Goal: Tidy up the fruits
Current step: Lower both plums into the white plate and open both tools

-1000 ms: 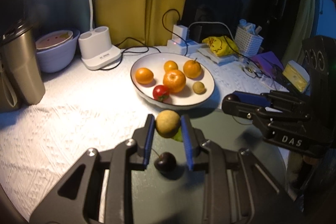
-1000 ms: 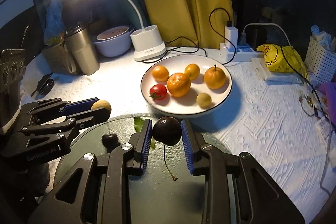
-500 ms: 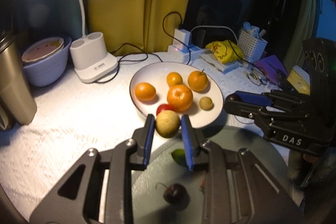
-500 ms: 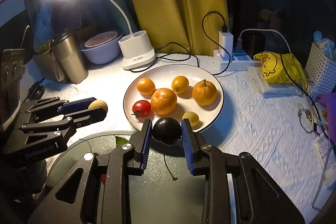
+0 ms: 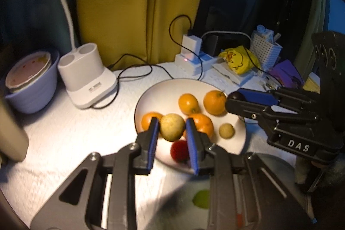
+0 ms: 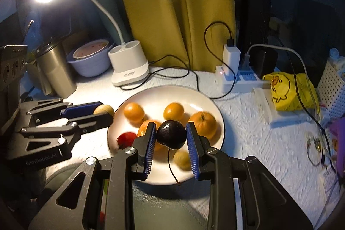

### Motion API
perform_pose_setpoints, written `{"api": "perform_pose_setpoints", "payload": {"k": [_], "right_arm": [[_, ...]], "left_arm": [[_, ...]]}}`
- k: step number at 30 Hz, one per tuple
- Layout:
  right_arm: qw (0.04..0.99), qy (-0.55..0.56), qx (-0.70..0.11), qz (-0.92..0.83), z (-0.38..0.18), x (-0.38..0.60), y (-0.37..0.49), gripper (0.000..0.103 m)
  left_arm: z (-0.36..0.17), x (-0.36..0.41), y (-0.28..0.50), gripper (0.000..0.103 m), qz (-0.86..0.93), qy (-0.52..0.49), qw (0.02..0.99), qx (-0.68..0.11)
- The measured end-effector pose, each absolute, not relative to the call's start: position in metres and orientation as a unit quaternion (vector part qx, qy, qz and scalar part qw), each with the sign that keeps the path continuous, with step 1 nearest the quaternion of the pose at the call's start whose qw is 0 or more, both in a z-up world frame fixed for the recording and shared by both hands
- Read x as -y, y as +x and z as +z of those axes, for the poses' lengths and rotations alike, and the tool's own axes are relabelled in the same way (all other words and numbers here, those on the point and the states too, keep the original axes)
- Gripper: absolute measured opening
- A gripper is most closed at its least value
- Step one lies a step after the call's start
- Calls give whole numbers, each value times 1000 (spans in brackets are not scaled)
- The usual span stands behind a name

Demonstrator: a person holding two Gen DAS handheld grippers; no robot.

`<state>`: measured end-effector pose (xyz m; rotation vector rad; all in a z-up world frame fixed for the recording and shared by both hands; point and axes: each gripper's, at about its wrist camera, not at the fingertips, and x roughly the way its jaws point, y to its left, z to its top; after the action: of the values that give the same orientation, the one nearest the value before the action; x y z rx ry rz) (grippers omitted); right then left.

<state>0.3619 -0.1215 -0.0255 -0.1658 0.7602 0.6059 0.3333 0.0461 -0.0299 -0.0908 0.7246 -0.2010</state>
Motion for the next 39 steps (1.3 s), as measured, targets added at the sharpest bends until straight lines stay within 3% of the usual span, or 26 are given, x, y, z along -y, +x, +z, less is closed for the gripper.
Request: {"api": "perform_pose_setpoints", "payload": {"k": [18,25,39], "right_arm": [[893,-43,-366,259,-51,103,443,30],[885,-38,-384,263,-66,99,449,30],[891,-34,-375,255,-54,105,440,31]], "left_arm": [[-56,-55,413,27,-116,-41,917,-380],[-65,-55,417,27,-120,-51,908,-399],[-42,-59,399,30,-95,-55,925,-365]]}}
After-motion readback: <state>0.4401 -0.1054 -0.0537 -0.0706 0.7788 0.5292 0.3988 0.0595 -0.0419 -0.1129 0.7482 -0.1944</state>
